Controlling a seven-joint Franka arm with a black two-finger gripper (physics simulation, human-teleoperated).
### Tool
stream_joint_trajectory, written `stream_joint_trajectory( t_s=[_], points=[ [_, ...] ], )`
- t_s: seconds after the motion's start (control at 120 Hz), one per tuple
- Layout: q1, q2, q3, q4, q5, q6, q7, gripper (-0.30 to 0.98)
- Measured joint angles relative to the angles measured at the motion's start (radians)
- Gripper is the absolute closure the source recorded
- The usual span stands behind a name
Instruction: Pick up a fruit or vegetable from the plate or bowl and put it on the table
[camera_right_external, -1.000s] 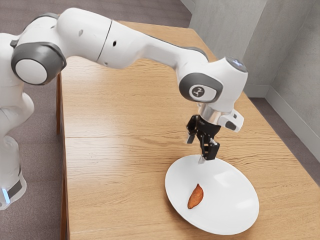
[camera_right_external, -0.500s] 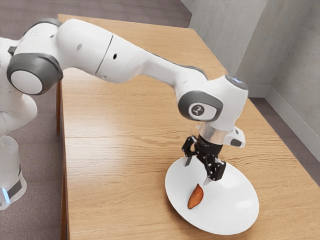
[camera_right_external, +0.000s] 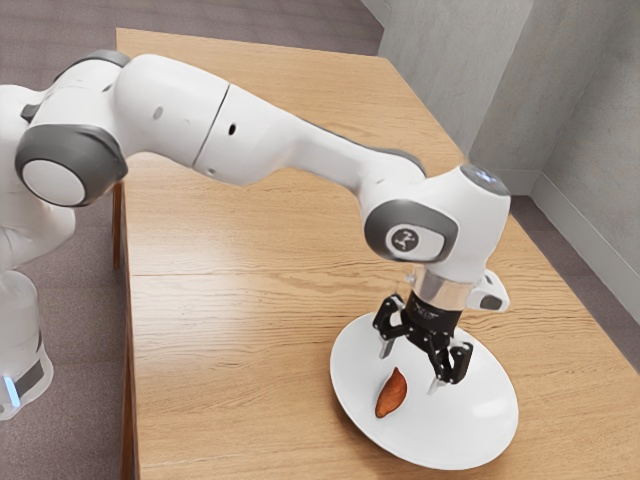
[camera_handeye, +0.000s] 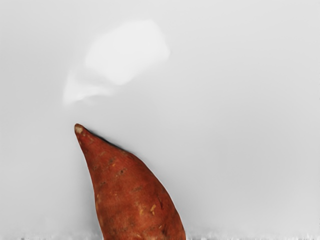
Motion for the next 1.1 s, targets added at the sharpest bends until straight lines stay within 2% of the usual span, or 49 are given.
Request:
stream_joint_trajectory(
  t_s=[0.75, 0.933, 1.1],
  points=[
    [0.005, 0.034, 0.005, -0.041, -0.067, 0.027, -0.088, 0.00],
    [0.005, 0.044, 0.005, -0.041, -0.077, 0.036, -0.097, 0.13],
    [0.004, 0.046, 0.005, -0.042, -0.083, 0.041, -0.103, 0.42]
  ],
)
